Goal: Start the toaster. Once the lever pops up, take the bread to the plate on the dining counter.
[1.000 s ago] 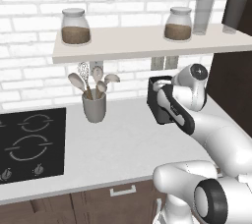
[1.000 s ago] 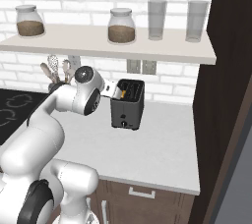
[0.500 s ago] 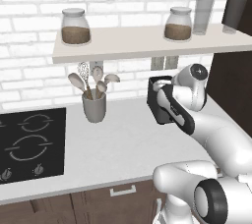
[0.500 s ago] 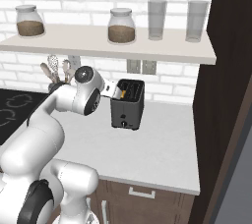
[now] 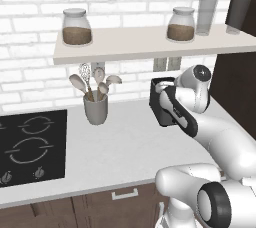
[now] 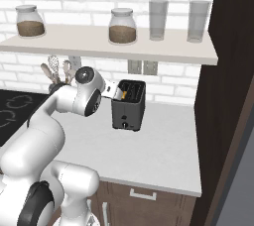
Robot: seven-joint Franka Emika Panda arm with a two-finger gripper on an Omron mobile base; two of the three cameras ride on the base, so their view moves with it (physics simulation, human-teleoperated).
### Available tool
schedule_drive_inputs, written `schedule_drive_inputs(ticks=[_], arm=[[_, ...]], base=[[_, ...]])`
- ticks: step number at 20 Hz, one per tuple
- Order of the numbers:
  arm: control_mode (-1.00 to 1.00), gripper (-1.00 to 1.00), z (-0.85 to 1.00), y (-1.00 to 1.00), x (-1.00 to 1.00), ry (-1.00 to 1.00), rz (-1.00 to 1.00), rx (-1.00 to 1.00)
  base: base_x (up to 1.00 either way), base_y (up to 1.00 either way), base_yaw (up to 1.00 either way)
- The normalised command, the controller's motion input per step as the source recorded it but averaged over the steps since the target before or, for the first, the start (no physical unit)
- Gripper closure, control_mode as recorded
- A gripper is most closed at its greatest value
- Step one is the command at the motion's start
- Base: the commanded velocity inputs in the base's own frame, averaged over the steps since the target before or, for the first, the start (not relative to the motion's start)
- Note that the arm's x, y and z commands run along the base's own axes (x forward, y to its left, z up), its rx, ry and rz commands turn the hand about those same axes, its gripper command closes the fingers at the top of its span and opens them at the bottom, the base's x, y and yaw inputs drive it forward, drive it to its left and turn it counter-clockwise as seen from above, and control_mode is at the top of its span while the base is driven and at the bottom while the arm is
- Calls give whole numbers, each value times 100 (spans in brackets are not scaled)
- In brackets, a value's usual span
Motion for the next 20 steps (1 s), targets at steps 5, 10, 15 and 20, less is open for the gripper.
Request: schedule_drive_inputs(ticks=[5, 10, 15, 20], arm=[[-100, -100, 0, 0, 0, 0, 0, 0], [-100, -100, 0, 0, 0, 0, 0, 0], [-100, -100, 0, 0, 0, 0, 0, 0], [-100, -100, 0, 0, 0, 0, 0, 0]], base=[[0, 0, 0], [0, 0, 0], [0, 0, 0], [0, 0, 0]])
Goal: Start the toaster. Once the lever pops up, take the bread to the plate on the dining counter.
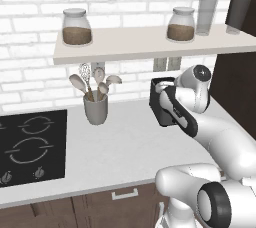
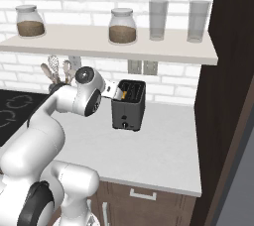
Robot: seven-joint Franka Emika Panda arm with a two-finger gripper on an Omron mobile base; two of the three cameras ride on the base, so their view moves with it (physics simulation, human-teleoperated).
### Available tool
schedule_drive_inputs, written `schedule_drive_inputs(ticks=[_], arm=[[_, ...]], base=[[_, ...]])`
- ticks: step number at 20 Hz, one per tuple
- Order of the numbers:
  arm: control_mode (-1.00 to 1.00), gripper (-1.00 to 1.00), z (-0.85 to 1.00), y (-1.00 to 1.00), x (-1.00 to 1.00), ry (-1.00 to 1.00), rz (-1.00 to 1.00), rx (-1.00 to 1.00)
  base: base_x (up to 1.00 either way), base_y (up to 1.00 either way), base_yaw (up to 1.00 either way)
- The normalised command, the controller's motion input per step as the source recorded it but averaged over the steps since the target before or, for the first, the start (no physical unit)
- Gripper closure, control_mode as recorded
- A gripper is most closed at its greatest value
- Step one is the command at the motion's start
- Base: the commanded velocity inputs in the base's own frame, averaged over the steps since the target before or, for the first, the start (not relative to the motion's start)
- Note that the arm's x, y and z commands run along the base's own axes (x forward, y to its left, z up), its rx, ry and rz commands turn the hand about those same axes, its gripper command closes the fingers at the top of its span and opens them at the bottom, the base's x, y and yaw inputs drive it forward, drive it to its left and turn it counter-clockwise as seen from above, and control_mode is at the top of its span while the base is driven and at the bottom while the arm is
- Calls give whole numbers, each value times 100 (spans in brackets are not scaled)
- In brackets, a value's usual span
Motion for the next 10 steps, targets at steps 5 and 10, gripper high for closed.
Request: schedule_drive_inputs(ticks=[5, 10], arm=[[-100, -100, 0, 0, 0, 0, 0, 0], [-100, -100, 0, 0, 0, 0, 0, 0]], base=[[0, 0, 0], [0, 0, 0]])
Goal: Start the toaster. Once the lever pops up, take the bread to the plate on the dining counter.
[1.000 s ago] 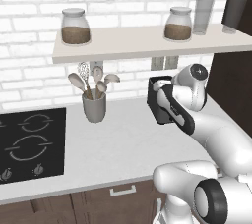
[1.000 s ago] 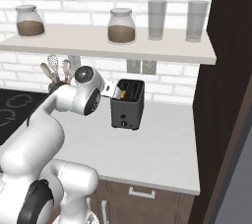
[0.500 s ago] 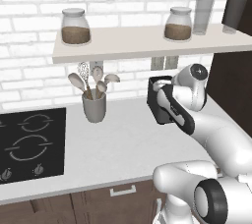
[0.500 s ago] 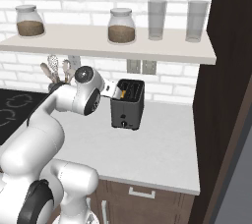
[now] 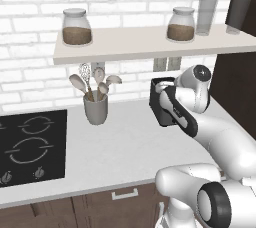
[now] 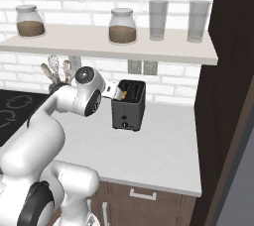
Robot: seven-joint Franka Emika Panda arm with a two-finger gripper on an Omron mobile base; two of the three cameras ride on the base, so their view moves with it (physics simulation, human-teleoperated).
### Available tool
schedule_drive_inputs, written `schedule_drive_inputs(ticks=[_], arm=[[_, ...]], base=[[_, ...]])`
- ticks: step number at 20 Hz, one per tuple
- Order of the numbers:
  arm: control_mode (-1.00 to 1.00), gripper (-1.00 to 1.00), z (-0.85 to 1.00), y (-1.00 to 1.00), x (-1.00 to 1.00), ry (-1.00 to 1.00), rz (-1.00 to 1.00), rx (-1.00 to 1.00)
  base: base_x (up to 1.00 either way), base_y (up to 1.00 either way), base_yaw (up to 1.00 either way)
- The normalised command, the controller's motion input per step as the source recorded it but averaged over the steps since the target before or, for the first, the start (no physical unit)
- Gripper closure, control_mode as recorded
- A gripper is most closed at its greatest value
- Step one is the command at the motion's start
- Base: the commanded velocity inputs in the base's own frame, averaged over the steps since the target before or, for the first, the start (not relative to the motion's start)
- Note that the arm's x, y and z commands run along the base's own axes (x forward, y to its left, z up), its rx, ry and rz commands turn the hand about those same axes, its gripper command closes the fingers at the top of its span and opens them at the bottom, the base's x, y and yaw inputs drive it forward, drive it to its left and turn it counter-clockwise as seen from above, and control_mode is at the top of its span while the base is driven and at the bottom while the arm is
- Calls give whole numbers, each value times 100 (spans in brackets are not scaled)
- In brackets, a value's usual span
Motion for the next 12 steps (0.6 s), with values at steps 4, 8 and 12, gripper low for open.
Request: schedule_drive_inputs(ticks=[4, 8, 12], arm=[[-100, -100, 0, 0, 0, 0, 0, 0], [-100, -100, 0, 0, 0, 0, 0, 0], [-100, -100, 0, 0, 0, 0, 0, 0]], base=[[0, 0, 0], [0, 0, 0], [0, 0, 0]])
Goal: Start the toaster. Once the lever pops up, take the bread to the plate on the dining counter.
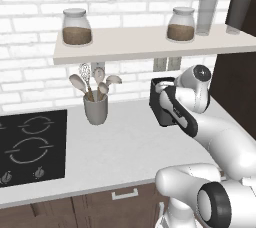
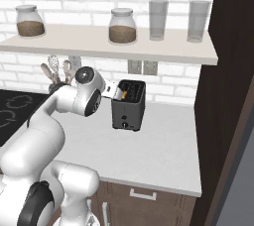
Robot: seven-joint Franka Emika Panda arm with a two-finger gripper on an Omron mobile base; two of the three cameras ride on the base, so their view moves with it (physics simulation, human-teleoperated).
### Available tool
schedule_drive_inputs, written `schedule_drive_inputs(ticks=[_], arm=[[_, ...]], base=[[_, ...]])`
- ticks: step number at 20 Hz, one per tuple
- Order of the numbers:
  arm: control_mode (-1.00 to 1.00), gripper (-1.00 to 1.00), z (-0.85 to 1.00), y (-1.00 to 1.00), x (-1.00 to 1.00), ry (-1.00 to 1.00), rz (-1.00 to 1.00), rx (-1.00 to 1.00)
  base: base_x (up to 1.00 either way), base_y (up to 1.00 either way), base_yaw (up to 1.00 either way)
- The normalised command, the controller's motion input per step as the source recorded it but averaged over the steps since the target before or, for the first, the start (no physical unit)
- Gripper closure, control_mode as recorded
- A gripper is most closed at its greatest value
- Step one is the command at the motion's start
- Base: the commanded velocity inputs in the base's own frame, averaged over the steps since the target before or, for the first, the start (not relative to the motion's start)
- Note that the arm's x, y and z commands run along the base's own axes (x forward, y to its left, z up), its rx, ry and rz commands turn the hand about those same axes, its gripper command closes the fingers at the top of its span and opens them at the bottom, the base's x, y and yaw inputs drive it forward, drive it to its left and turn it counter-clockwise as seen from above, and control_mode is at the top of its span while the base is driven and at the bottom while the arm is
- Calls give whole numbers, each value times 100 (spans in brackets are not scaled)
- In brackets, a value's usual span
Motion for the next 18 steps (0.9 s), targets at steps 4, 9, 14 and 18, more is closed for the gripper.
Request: schedule_drive_inputs(ticks=[4, 9, 14, 18], arm=[[-100, -100, 0, 0, 0, 0, 0, 0], [-100, -100, 0, 0, 0, 0, 0, 0], [-100, -100, 0, 0, 0, 0, 0, 0], [-100, -100, 0, 0, 0, 0, 0, 0]], base=[[0, 0, 0], [0, 0, 0], [0, 0, 0], [0, 0, 0]])
